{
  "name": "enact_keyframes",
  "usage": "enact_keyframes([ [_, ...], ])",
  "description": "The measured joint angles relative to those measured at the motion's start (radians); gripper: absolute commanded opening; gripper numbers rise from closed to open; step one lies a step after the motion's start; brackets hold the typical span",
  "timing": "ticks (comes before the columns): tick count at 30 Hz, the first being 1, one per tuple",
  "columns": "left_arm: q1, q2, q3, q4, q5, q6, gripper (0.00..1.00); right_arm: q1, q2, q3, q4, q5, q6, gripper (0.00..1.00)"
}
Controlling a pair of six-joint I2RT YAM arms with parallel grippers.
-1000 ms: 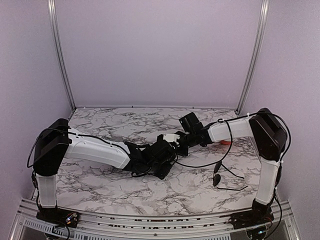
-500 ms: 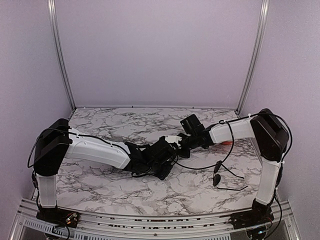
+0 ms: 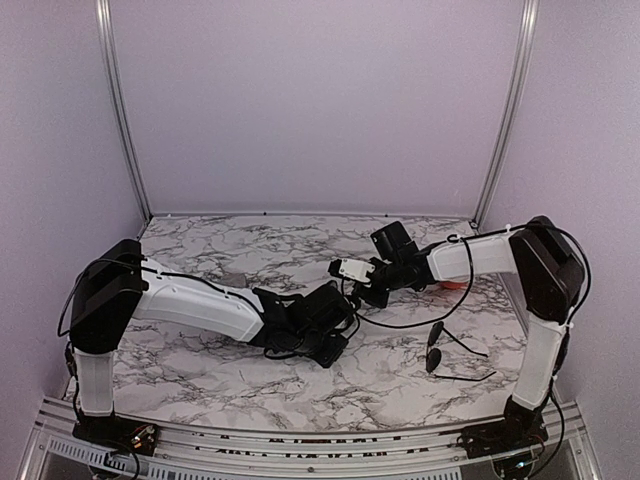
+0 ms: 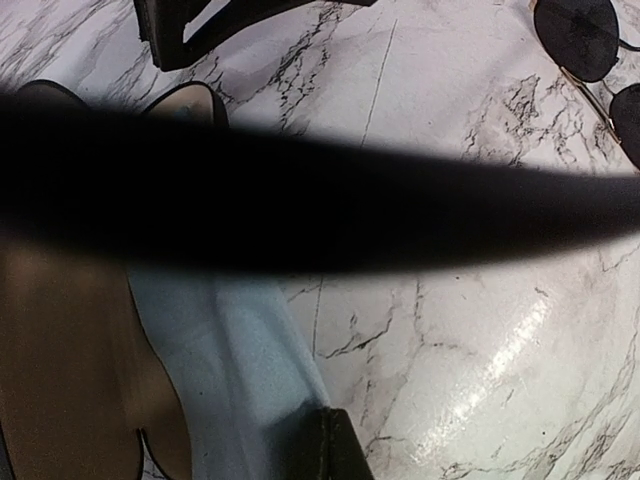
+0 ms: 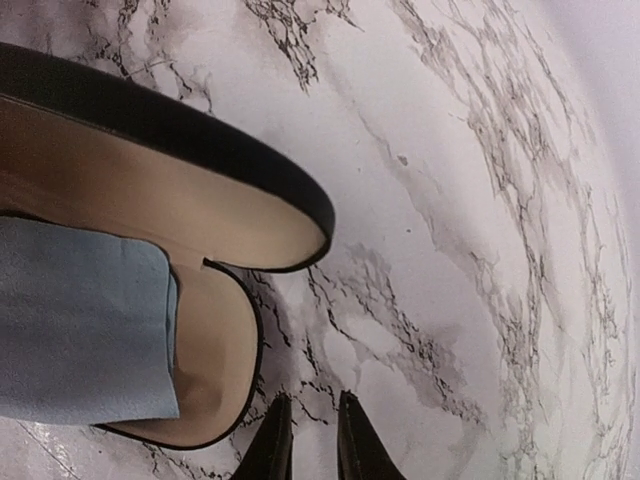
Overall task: Organize the sunglasses
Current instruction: Place the folded cleaning cloth in the sunglasses case.
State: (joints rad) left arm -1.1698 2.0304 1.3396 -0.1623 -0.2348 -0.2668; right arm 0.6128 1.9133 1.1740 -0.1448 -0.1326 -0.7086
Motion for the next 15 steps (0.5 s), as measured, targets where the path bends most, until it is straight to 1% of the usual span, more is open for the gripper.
enact_keyframes([
  [1, 0.0, 0.0, 0.0, 0.0, 0.0, 0.001, 0.0, 0.0, -0.007, -0.001, -0.002, 0.0, 0.005, 0.17],
  [2, 0.0, 0.0, 0.0, 0.0, 0.0, 0.002, 0.02, 0.0, -0.016, -0.004, -0.002, 0.0, 0.01, 0.17],
  [6, 0.0, 0.0, 0.0, 0.001, 0.0, 0.008, 0.16, 0.0, -0.057, -0.029, 0.002, -0.001, 0.053, 0.18],
  [10, 0.0, 0.0, 0.005, 0.0, 0.006, 0.013, 0.29, 0.0, -0.068, -0.032, 0.039, 0.0, 0.138, 0.19],
  [15, 0.002, -0.001, 0.038, -0.001, 0.024, 0.013, 0.37, -0.002, -0.068, -0.032, 0.085, 0.003, 0.285, 0.2],
])
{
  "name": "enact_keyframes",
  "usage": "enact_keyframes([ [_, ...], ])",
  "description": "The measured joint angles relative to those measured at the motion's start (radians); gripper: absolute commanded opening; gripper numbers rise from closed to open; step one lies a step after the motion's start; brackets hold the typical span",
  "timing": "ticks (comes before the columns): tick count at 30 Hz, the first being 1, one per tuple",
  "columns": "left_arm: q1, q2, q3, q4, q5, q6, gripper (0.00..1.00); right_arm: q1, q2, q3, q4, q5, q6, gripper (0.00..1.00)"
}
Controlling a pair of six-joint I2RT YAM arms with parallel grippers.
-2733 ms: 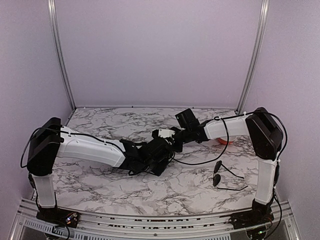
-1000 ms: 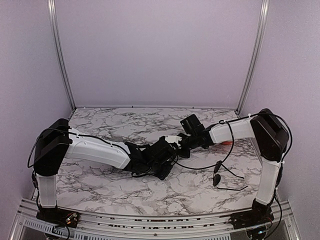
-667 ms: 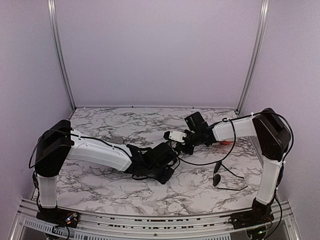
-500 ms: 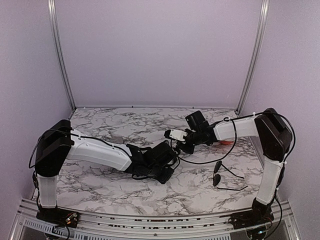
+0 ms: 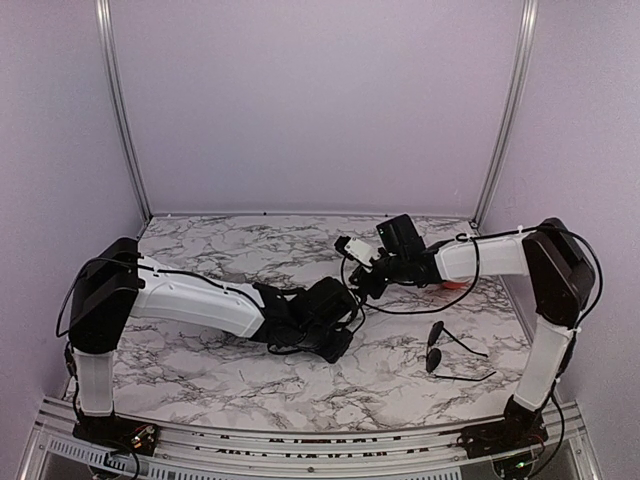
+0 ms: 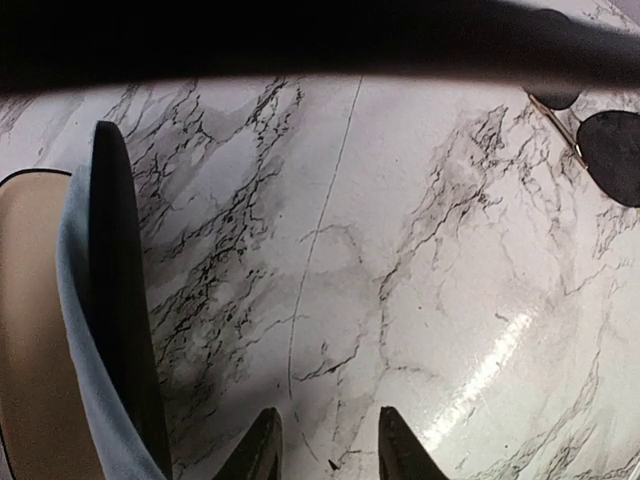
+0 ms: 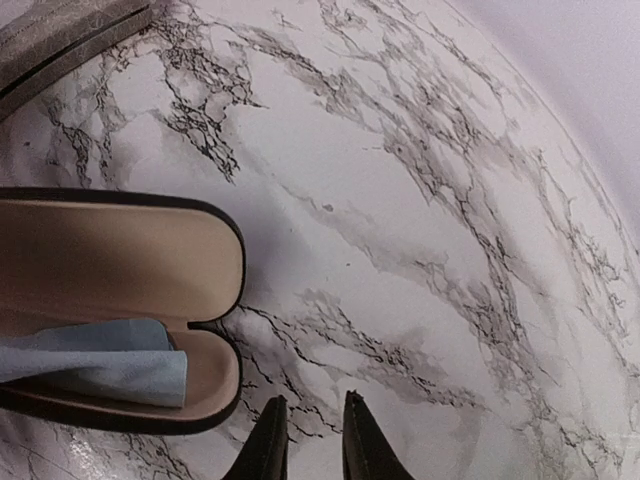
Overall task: Organize the sunglasses
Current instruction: Place the folded cleaning cloth in the sunglasses case, then adjust the folded cleaning cloth on the sunglasses case.
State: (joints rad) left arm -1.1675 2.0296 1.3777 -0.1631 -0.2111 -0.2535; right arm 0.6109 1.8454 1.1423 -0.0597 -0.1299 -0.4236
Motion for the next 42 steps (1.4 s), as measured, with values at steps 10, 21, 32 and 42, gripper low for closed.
enact_keyframes([
  [10, 0.04, -0.166, -0.029, -0.019, 0.001, -0.026, 0.46, -0.034, -0.027, 0.04, 0.047, 0.002, 0.332, 0.24],
  [21, 0.23, -0.331, -0.158, -0.025, 0.002, -0.019, 0.45, -0.038, -0.076, 0.085, 0.022, -0.023, 0.496, 0.24],
  [32, 0.271, -0.112, -0.128, -0.049, 0.131, 0.01, 0.36, -0.023, -0.091, 0.072, -0.085, -0.09, 0.53, 0.25],
  [42, 0.272, -0.047, -0.05, -0.058, 0.171, 0.043, 0.02, 0.005, -0.17, 0.013, -0.121, -0.088, 0.544, 0.25],
])
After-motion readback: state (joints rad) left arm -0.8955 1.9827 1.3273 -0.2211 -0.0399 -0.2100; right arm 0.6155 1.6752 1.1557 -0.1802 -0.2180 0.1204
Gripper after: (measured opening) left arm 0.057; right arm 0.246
